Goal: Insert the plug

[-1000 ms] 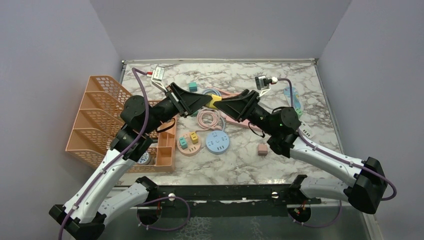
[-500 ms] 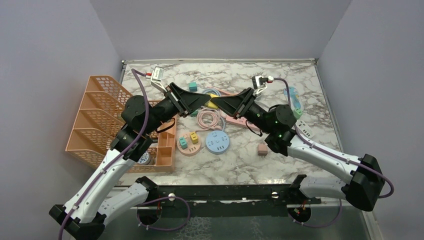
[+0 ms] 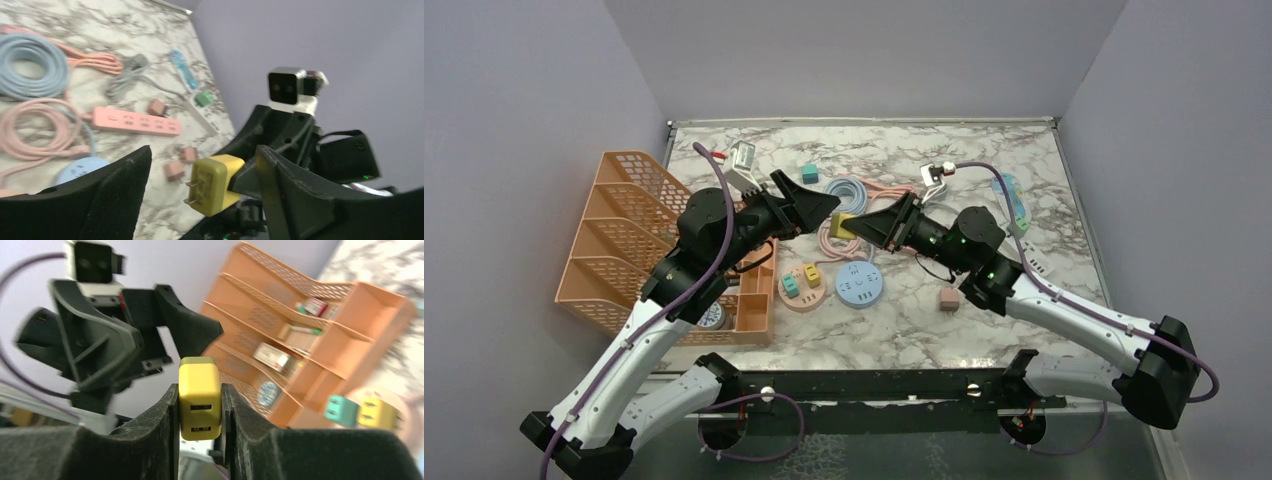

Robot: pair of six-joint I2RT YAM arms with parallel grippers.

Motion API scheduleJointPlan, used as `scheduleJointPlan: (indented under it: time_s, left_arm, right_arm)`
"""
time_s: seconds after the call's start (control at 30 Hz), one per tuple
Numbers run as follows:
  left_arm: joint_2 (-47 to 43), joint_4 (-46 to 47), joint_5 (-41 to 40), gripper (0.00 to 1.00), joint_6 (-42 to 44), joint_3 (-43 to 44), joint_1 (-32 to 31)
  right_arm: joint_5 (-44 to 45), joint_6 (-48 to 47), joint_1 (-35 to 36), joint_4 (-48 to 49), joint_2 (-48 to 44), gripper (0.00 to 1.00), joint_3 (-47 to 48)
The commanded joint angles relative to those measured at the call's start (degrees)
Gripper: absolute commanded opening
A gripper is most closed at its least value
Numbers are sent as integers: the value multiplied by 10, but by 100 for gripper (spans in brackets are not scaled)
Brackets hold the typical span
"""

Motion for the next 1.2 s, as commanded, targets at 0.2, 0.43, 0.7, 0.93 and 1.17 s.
scheduleJointPlan:
  time_s: [0.2, 0.43, 0.7, 0.93, 1.17]
  left_arm:
    - [-21, -163, -226, 82, 248, 16, -1]
    - [-29, -173, -281, 82, 277, 18, -1]
    - [-36, -152, -233, 82, 206, -6, -1]
    - [-55, -151, -240, 82, 193, -26, -1]
    - [-60, -152, -235, 82, 190, -30, -1]
  right_arm:
    - [61, -286, 1, -403, 43, 1, 38]
    - [59, -346, 7, -485, 184, 1, 119]
    - [98, -332, 36, -581, 304, 1, 225]
    - [147, -309, 40, -627, 327, 1, 256]
    - [163, -302, 40, -622, 331, 1, 254]
